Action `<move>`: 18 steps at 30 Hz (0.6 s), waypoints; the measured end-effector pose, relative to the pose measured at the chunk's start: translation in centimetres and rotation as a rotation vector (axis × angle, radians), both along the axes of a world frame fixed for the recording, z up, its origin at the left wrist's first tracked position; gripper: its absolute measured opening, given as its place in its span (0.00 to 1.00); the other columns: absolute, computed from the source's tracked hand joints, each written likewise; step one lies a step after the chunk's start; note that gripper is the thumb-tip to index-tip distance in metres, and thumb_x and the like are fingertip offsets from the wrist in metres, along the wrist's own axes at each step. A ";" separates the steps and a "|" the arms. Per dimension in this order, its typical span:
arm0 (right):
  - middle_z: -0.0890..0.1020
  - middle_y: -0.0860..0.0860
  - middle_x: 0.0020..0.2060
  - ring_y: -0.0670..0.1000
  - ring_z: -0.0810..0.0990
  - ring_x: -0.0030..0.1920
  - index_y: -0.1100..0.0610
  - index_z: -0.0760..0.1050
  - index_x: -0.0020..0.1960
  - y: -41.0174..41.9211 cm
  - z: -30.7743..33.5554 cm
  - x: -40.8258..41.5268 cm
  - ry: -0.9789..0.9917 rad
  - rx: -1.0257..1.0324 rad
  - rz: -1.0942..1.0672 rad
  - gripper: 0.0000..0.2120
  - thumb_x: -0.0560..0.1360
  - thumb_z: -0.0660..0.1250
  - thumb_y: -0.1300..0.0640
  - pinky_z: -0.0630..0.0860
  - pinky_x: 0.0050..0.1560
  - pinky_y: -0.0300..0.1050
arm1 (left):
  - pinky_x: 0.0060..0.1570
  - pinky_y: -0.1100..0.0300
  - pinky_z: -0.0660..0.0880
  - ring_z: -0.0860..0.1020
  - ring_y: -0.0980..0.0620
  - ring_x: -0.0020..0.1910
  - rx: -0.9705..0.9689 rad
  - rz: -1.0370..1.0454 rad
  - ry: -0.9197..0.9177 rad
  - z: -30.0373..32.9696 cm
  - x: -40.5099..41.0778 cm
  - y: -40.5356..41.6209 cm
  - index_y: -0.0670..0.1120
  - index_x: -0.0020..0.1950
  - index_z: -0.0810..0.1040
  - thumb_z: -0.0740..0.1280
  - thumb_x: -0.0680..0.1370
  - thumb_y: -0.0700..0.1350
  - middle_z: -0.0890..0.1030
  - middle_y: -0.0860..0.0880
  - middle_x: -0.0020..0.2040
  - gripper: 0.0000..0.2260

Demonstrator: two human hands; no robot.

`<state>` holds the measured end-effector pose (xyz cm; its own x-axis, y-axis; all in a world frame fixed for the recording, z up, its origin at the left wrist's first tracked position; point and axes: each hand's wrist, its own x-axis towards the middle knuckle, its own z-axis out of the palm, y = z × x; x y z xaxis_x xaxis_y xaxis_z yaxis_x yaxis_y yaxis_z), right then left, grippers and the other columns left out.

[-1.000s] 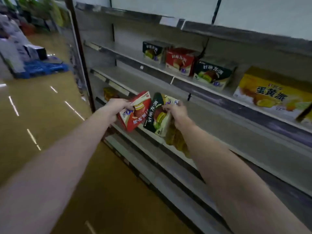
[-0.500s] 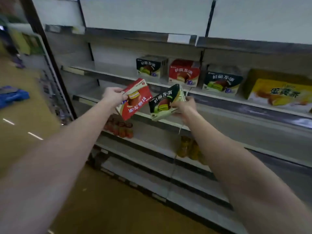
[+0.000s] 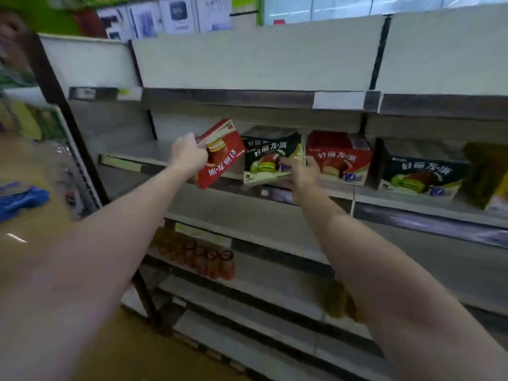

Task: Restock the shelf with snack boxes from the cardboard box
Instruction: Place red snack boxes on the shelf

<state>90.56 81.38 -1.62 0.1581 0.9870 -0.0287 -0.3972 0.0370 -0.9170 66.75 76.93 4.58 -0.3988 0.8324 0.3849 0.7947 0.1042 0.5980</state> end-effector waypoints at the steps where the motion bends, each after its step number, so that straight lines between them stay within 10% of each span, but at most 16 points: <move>1: 0.80 0.56 0.57 0.63 0.81 0.55 0.54 0.69 0.68 0.8 0.2 -0.6 0.049 -0.016 0.019 0.38 0.62 0.82 0.55 0.83 0.46 0.62 | 0.45 0.54 0.71 0.77 0.42 0.57 0.014 0.000 0.014 0.0 -0.4 0.9 0.41 0.65 0.73 0.61 0.82 0.48 0.78 0.42 0.60 0.15; 3: 0.78 0.56 0.64 0.61 0.80 0.58 0.54 0.63 0.75 3.0 0.4 -1.4 0.062 -0.010 0.004 0.49 0.60 0.83 0.50 0.83 0.48 0.62 | 0.40 0.58 0.70 0.78 0.44 0.53 0.042 0.000 0.056 0.0 -1.4 2.8 0.42 0.66 0.74 0.62 0.83 0.49 0.79 0.43 0.57 0.16; 8: 0.79 0.49 0.49 0.52 0.80 0.51 0.51 0.68 0.67 6.4 0.0 -2.6 -0.159 0.019 -0.028 0.30 0.71 0.78 0.49 0.77 0.59 0.50 | 0.52 0.50 0.79 0.80 0.40 0.55 0.016 -0.104 0.198 -0.6 -4.2 7.2 0.46 0.65 0.77 0.65 0.79 0.49 0.82 0.42 0.58 0.16; 12: 0.81 0.50 0.50 0.51 0.80 0.52 0.56 0.74 0.56 9.5 -1.4 -2.7 -0.651 -0.014 -0.038 0.25 0.68 0.79 0.46 0.75 0.57 0.46 | 0.54 0.48 0.80 0.80 0.41 0.55 -0.024 -0.184 0.121 -1.1 -6.4 10.8 0.45 0.67 0.77 0.66 0.79 0.48 0.81 0.41 0.59 0.17; 18: 0.81 0.57 0.59 0.58 0.80 0.60 0.60 0.75 0.66 10.3 -1.3 -4.6 -1.079 -0.105 -0.178 0.27 0.72 0.76 0.48 0.75 0.55 0.48 | 0.59 0.50 0.78 0.80 0.41 0.58 -0.060 -0.313 0.046 -1.1 -9.4 15.2 0.48 0.66 0.78 0.69 0.78 0.45 0.80 0.44 0.61 0.16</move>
<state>86.00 91.67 -2.91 0.2900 0.9485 0.1276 0.6187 -0.0841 -0.7812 57.36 92.09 3.48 -0.1030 0.9336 0.3432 0.8195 -0.1159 0.5612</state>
